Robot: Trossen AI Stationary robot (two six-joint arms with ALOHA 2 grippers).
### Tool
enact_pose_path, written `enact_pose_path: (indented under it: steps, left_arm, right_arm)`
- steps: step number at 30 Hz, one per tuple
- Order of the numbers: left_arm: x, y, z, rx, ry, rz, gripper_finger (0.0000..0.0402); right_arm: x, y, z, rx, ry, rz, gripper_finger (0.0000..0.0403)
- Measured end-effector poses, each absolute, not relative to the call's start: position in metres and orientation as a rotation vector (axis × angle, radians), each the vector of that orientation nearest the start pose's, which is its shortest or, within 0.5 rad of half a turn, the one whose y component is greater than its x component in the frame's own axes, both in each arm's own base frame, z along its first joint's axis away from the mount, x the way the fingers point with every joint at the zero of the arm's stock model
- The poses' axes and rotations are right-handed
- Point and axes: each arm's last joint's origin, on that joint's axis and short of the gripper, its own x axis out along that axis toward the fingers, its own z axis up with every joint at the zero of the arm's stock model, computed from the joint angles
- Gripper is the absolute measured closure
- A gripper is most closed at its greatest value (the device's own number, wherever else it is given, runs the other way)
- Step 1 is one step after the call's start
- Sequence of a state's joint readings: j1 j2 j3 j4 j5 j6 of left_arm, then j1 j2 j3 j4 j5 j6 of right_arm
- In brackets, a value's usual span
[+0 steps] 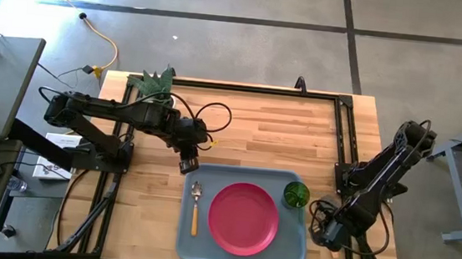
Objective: Pick and place plate/cup/fork/spoon on tray
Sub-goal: Put the yellow fork on the blue tray
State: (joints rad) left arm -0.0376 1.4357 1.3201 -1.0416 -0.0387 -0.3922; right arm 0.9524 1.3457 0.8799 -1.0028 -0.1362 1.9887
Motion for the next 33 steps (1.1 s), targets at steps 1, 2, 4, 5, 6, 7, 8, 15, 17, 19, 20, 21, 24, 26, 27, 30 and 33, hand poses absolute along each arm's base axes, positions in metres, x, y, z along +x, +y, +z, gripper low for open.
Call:
enact_pose_path:
  steps: [1, 2, 4, 5, 6, 7, 8, 15, 17, 19, 20, 21, 24, 26, 27, 30, 33]
  left_arm:
    - [0.273, -0.009, 0.308, -0.303, 1.139, 0.227, 0.0332]
    - [0.273, -0.009, 0.308, -0.303, 1.139, 0.227, 0.0332]
    - [0.273, -0.009, 0.308, -0.303, 1.139, 0.227, 0.0332]
    - [0.273, -0.009, 0.308, -0.303, 1.139, 0.227, 0.0332]
    - [0.273, -0.009, 0.308, -0.303, 1.139, 0.227, 0.0332]
    - [0.273, -0.009, 0.308, -0.303, 1.139, 0.227, 0.0332]
    - [0.273, -0.009, 0.308, -0.303, 1.139, 0.227, 0.0332]
    - [0.273, -0.009, 0.308, -0.302, 1.138, 0.231, 0.0332]
    - [0.273, -0.009, 0.308, -0.301, 1.138, 0.231, 0.0332]
    - [0.273, -0.009, 0.308, -0.302, 1.138, 0.231, 0.0332]
    - [0.273, -0.009, 0.308, -0.301, 1.138, 0.231, 0.0332]
    - [0.273, -0.009, 0.308, -0.301, 1.138, 0.231, 0.0332]
    - [0.273, -0.009, 0.308, -0.301, 1.137, 0.231, 0.0332]
    - [0.274, -0.009, 0.308, -0.298, 1.136, 0.237, 0.0332]
    - [0.274, -0.009, 0.308, -0.294, 1.134, 0.242, 0.0332]
    - [0.274, -0.008, 0.308, -0.296, 1.131, 0.255, 0.0332]
    - [0.274, -0.008, 0.308, -0.302, 1.130, 0.261, 0.0332]
  right_arm:
    - [0.123, 0.179, 0.208, 0.900, 1.542, -0.709, 0.0277]
    - [0.123, 0.179, 0.208, 0.890, 1.542, -0.698, 0.0272]
    - [0.123, 0.179, 0.208, 0.873, 1.539, -0.679, 0.0261]
    - [0.123, 0.179, 0.208, 0.868, 1.539, -0.674, 0.0257]
    - [0.123, 0.179, 0.208, 0.863, 1.541, -0.674, 0.0253]
    - [0.123, 0.179, 0.207, 0.860, 1.541, -0.677, 0.0250]
    - [0.124, 0.180, 0.206, 0.856, 1.542, -0.678, 0.0248]
    - [0.126, 0.183, 0.197, 0.757, 1.573, -0.644, 0.0245]
    - [0.127, 0.184, 0.195, 0.732, 1.582, -0.629, 0.0245]
    - [0.127, 0.185, 0.195, 0.729, 1.584, -0.620, 0.0245]
    - [0.127, 0.185, 0.195, 0.732, 1.584, -0.617, 0.0245]
    - [0.128, 0.185, 0.195, 0.734, 1.583, -0.614, 0.0245]
    - [0.128, 0.186, 0.195, 0.745, 1.580, -0.610, 0.0245]
    - [0.128, 0.186, 0.195, 0.752, 1.578, -0.617, 0.0245]
    - [0.128, 0.186, 0.194, 0.756, 1.577, -0.620, 0.0245]
    - [0.126, 0.187, 0.186, 0.779, 1.575, -0.620, 0.0245]
    - [0.124, 0.187, 0.178, 0.824, 1.578, -0.626, 0.0245]
